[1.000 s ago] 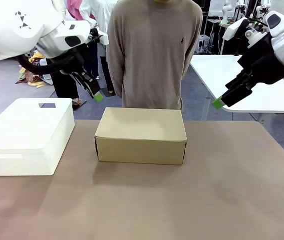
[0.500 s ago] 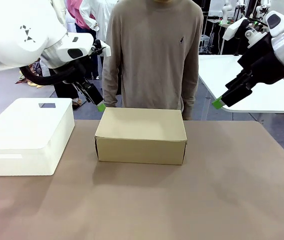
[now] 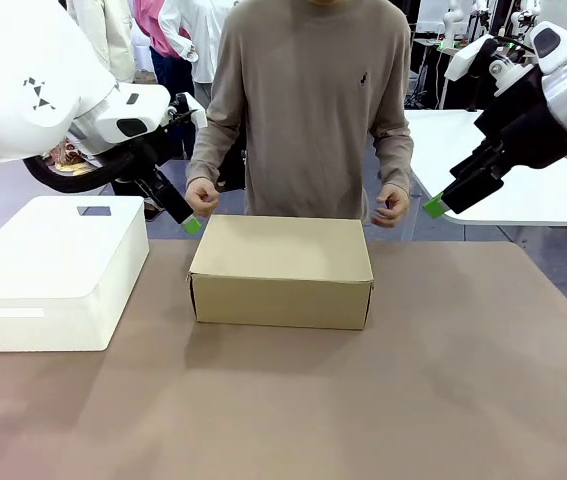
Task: Pack the shoes into the box.
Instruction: Press down on the lid of the Shoes Box.
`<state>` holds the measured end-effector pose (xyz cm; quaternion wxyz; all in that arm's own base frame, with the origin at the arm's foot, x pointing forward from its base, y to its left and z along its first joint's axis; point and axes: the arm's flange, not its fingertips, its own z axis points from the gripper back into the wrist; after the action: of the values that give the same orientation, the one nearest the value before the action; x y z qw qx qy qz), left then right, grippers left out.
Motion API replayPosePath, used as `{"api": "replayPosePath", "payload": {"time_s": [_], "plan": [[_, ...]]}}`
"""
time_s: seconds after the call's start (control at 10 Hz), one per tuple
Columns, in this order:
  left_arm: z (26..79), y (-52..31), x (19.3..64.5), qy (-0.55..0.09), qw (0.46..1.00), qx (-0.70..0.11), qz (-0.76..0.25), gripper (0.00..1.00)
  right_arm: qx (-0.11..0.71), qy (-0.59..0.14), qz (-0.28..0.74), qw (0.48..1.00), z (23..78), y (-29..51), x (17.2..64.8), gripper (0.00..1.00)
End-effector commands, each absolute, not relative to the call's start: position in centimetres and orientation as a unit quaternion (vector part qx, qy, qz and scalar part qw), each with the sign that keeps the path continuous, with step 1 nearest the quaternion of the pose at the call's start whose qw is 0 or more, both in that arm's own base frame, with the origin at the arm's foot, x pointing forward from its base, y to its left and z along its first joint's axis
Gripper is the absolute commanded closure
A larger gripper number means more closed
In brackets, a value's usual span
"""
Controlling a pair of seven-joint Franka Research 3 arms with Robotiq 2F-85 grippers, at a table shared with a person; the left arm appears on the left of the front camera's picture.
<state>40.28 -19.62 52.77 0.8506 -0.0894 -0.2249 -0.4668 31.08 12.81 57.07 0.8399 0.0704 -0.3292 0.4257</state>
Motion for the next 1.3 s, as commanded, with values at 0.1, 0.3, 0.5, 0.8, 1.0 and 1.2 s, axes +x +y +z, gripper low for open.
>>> {"api": "replayPosePath", "payload": {"time_s": [0.1,0.3,0.5,0.8,1.0,1.2], "plan": [[54.3,-20.6,43.8,-0.223,0.831,-0.109,-0.497,0.0,0.066,-0.326,0.418,0.846,57.0,12.9,30.9,0.0],[53.0,-19.9,40.5,-0.225,0.846,-0.09,-0.475,0.0,0.066,-0.326,0.418,0.846,57.0,12.9,30.9,0.0],[53.0,-19.9,40.5,-0.225,0.846,-0.09,-0.475,0.0,0.066,-0.326,0.418,0.846,57.0,12.9,30.9,0.0],[53.0,-19.9,40.5,-0.225,0.846,-0.09,-0.475,0.0,0.066,-0.326,0.418,0.846,57.0,12.9,30.9,0.0],[53.0,-19.9,40.5,-0.225,0.846,-0.09,-0.475,0.0,0.066,-0.326,0.418,0.846,57.0,12.9,30.9,0.0],[53.0,-19.9,40.5,-0.225,0.846,-0.09,-0.475,0.0,0.066,-0.326,0.418,0.846,57.0,12.9,30.9,0.0]]}}
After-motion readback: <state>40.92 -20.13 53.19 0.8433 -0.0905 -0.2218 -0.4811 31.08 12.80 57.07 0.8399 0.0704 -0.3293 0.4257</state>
